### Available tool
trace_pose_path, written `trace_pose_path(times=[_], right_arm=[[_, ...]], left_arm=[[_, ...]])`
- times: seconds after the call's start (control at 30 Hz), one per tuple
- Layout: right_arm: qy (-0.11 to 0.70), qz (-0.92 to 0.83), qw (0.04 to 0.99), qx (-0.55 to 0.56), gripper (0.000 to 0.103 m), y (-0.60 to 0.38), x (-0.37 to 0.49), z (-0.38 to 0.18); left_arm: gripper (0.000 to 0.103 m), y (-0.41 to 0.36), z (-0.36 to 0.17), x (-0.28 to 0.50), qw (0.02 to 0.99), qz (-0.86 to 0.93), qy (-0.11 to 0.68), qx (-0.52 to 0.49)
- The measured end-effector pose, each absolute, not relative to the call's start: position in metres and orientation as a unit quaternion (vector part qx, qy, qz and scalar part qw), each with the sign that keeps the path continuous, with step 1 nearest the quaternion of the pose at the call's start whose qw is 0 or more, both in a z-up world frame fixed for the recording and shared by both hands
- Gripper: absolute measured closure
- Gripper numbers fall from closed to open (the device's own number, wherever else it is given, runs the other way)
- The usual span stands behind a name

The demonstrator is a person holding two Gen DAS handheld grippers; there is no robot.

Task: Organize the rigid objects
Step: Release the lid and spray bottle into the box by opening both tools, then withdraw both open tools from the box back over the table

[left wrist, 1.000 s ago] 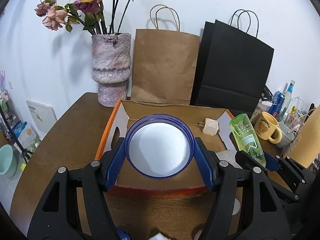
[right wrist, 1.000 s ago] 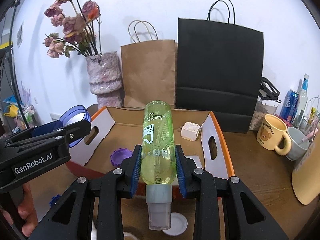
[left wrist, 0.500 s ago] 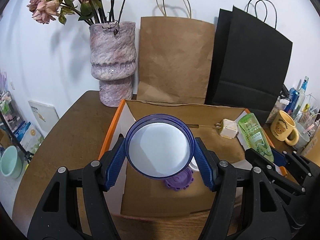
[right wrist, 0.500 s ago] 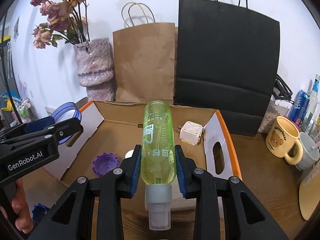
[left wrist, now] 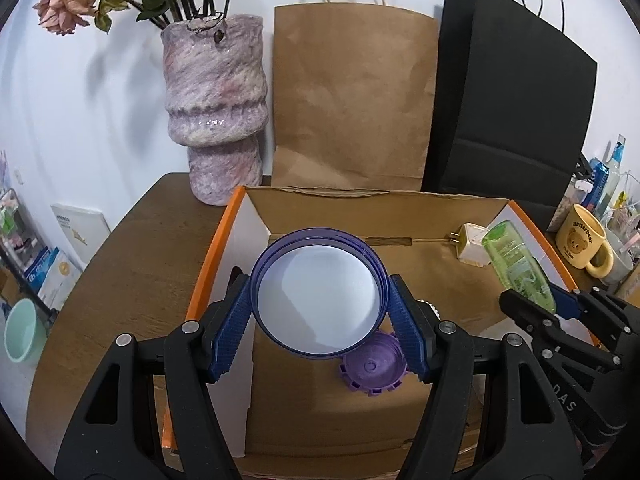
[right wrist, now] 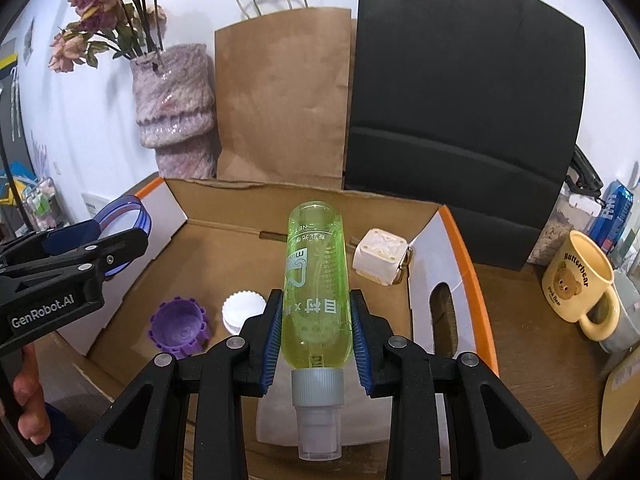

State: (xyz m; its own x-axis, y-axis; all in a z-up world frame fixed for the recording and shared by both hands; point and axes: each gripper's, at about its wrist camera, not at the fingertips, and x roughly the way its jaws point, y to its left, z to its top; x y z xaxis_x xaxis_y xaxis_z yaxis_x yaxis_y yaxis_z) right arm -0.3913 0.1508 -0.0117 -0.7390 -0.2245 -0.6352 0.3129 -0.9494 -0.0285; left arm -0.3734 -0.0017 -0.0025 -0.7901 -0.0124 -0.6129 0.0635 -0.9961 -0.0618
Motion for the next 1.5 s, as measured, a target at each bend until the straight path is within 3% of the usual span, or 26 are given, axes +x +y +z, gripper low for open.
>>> trace_pose_path(times=[0.03,0.1,0.17,0.2,0.23,0.27,0.3,0.33,1.5], right_arm=[[0.067,-0.929,0.146,0.333,0.067,0.151,-0.391,-0.012],[0.067,-0.928,0.151,0.335,0.067,0.152,-0.39,-0.012],[0.07,-0.927,0.148,0.336,0.067,0.152,-0.389,-0.012],[0.071,-0.928,0.147,0.335,0.062,0.153,-0.389,-0.012],[0.072,-0.929,0.143,0.335,0.043,0.153,-0.388,-0.011],[0.074,-0.93,0.138,0.333,0.028,0.154,-0.387,-0.01],[0.075,-0.932,0.135,0.328,0.007,0.155,-0.386,-0.008],[0.074,-0.934,0.132,0.324,0.004,0.156,-0.385,-0.007],[0.063,-0.943,0.142,0.294,0.003,0.164,-0.34,0.011]], left_arm=[[0.039,-0.001,-0.002,-0.372,0.015,-0.946,0.04,0.32],[0.029,0.0,0.0,-0.37,0.013,-0.948,0.041,0.315],[0.011,-0.001,0.002,-0.368,0.012,-0.95,0.042,0.309],[0.007,-0.002,0.003,-0.367,0.012,-0.951,0.046,0.305],[0.0,-0.003,0.004,-0.366,0.011,-0.952,0.05,0.301],[0.0,-0.004,0.006,-0.365,0.013,-0.953,0.054,0.297],[0.0,-0.005,0.007,-0.365,0.016,-0.953,0.055,0.297],[0.0,-0.006,0.007,-0.364,0.018,-0.953,0.056,0.296],[0.0,-0.013,0.018,-0.315,0.021,-0.961,0.057,0.269]])
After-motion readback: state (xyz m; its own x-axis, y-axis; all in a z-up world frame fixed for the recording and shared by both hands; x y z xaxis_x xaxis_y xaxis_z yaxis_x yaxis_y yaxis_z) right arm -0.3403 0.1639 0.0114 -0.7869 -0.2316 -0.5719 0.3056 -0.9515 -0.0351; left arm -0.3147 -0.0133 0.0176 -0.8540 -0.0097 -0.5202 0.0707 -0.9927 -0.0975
